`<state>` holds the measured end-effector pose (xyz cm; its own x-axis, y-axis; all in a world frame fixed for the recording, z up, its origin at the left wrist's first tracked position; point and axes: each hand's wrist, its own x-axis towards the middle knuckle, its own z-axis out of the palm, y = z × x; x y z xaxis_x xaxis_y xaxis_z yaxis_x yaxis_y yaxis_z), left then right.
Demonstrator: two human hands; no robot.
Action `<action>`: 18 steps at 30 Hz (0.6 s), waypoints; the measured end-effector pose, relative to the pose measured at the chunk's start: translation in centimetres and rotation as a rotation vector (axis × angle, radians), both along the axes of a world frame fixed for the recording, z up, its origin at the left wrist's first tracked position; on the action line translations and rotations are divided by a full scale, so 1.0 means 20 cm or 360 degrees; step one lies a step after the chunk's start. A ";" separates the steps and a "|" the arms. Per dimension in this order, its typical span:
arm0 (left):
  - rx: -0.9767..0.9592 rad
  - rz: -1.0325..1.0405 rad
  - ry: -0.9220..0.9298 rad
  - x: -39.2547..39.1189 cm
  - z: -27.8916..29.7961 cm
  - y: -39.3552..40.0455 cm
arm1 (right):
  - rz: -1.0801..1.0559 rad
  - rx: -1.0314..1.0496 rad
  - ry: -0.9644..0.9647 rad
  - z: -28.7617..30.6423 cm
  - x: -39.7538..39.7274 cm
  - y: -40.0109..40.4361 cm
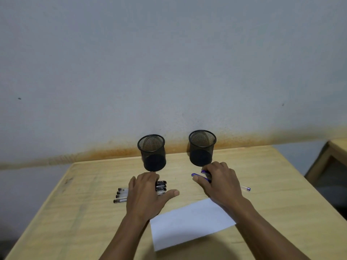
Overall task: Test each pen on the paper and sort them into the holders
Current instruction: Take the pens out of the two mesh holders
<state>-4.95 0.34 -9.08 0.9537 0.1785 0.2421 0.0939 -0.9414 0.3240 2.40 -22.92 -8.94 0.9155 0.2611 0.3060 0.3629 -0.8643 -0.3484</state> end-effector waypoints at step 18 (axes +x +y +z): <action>-0.0596 0.0261 -0.0473 -0.56 0.19 0.01 | 0.0075 0.0982 -0.0116 0.24 -0.49 -0.03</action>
<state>-16.16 0.49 -5.37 0.8055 0.4467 0.3895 0.0835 -0.7361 0.6717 -7.44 -23.61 -4.16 0.8785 0.0556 0.4745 0.4372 -0.4941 -0.7515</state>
